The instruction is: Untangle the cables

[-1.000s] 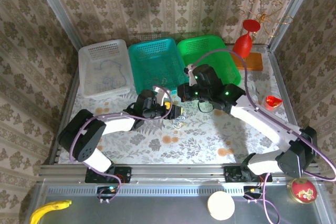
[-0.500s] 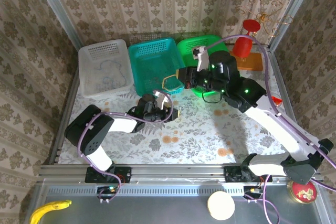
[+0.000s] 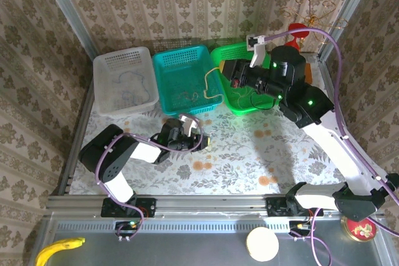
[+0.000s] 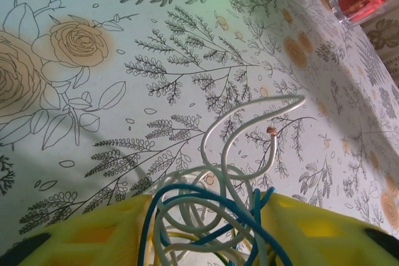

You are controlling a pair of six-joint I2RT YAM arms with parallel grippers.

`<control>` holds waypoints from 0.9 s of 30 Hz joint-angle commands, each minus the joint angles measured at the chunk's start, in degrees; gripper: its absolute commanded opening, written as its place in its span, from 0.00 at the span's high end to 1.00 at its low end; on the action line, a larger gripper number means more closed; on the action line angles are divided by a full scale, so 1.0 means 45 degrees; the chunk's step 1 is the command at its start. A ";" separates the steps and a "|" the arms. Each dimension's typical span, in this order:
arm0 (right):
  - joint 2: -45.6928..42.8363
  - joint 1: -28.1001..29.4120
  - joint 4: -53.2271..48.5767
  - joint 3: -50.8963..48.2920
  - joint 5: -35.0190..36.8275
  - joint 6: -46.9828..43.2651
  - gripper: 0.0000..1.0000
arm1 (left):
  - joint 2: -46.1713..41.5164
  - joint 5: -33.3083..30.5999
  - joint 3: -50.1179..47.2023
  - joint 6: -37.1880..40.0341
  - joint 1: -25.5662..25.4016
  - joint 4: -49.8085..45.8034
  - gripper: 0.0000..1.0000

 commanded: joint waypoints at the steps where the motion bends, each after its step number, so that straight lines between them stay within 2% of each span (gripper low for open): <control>1: -0.0130 -0.0479 0.0164 -0.0257 -0.0230 0.0140 1.00 | -0.0852 0.0223 -0.0142 -0.0383 0.0144 0.0370 0.46; 6: -0.0187 -0.1140 0.0480 -0.1167 -0.0137 0.0243 1.00 | -0.2235 0.0239 0.0037 -0.0645 0.0347 -0.0307 0.26; 9: -0.0167 -0.1473 0.0574 -0.1592 -0.0047 0.0204 1.00 | -0.3208 0.0203 0.0349 -0.0683 0.0577 -0.1141 0.11; 10: -0.0138 -0.1566 0.0562 -0.1679 0.0016 0.0155 1.00 | -0.3536 0.0156 0.0483 -0.0683 0.0698 -0.1539 0.02; 11: -0.0105 -0.1678 0.0606 -0.1782 0.0066 0.0111 1.00 | -0.3855 0.0135 0.0627 -0.0668 0.0832 -0.1868 0.00; 20: 0.0227 -0.2367 0.0987 -0.2360 0.0535 -0.0416 1.00 | -0.5692 -0.0039 0.2226 -0.0750 0.2626 -0.4465 0.00; 23: 0.0331 -0.2493 0.1261 -0.2512 0.0565 -0.0455 1.00 | -0.5582 0.0166 0.3177 -0.0829 0.3174 -0.5244 0.00; 24: 0.0384 -0.2527 0.1284 -0.2532 0.0564 -0.0495 1.00 | -0.5405 0.0428 0.3594 -0.0755 0.3665 -0.5520 0.00; 27: 0.0552 -0.2547 0.1369 -0.2537 0.0577 -0.0539 1.00 | -0.4603 0.1191 0.4881 -0.0580 0.4219 -0.6159 0.00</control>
